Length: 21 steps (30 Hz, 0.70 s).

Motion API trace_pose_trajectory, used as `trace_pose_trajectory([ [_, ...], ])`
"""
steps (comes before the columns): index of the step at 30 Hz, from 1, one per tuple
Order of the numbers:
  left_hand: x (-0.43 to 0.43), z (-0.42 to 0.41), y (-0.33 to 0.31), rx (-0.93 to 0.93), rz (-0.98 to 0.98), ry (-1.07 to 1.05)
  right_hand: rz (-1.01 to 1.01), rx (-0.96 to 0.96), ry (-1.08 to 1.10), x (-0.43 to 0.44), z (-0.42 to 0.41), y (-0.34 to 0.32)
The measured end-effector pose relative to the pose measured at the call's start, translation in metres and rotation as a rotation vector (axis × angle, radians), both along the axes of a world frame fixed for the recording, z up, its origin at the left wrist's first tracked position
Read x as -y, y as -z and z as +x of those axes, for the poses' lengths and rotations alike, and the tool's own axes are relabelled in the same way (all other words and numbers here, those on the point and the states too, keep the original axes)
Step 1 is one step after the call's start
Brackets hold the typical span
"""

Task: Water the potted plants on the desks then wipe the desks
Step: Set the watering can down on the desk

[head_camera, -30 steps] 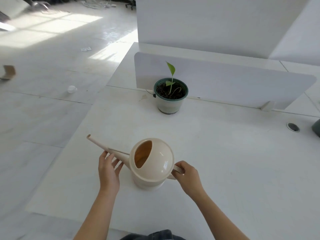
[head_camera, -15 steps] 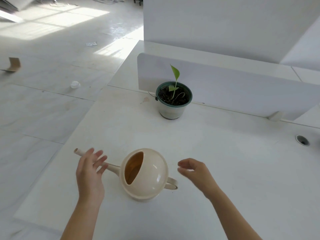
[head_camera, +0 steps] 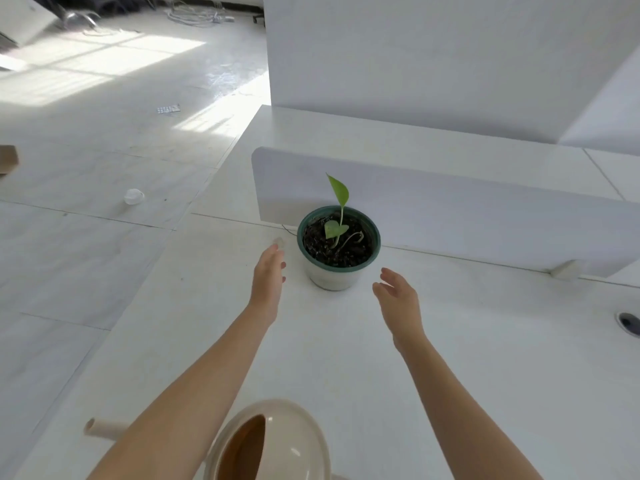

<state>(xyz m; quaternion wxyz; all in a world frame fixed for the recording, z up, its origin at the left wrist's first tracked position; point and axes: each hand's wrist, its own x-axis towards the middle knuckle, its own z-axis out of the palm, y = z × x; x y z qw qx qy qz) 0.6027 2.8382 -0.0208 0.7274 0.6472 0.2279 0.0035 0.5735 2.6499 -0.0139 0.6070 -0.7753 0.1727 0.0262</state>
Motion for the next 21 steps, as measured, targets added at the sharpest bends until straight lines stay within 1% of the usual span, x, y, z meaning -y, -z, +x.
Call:
trace_pose_trajectory([
  [3,0.01,0.023,0.007,0.024,0.03,0.083,0.069,0.016,-0.005,-0.012,0.018,0.006],
  [6,0.022,0.036,0.008,0.05,-0.004,0.171,0.146,0.072,-0.025,-0.021,0.033,0.009],
  [7,0.024,0.039,0.009,0.05,-0.012,0.182,0.14,0.09,-0.033,-0.023,0.035,0.01],
  [10,0.028,0.037,0.014,0.079,-0.04,0.17,0.079,0.104,-0.059,-0.023,0.038,0.012],
  [15,0.037,0.019,0.01,0.104,-0.081,0.17,0.082,0.044,-0.091,-0.011,0.057,0.004],
  [18,0.032,0.016,0.018,0.077,-0.084,0.149,0.106,-0.015,-0.037,-0.005,0.063,0.002],
  [21,0.022,0.024,0.014,0.034,-0.104,0.101,0.139,-0.001,0.055,-0.011,0.058,0.003],
])
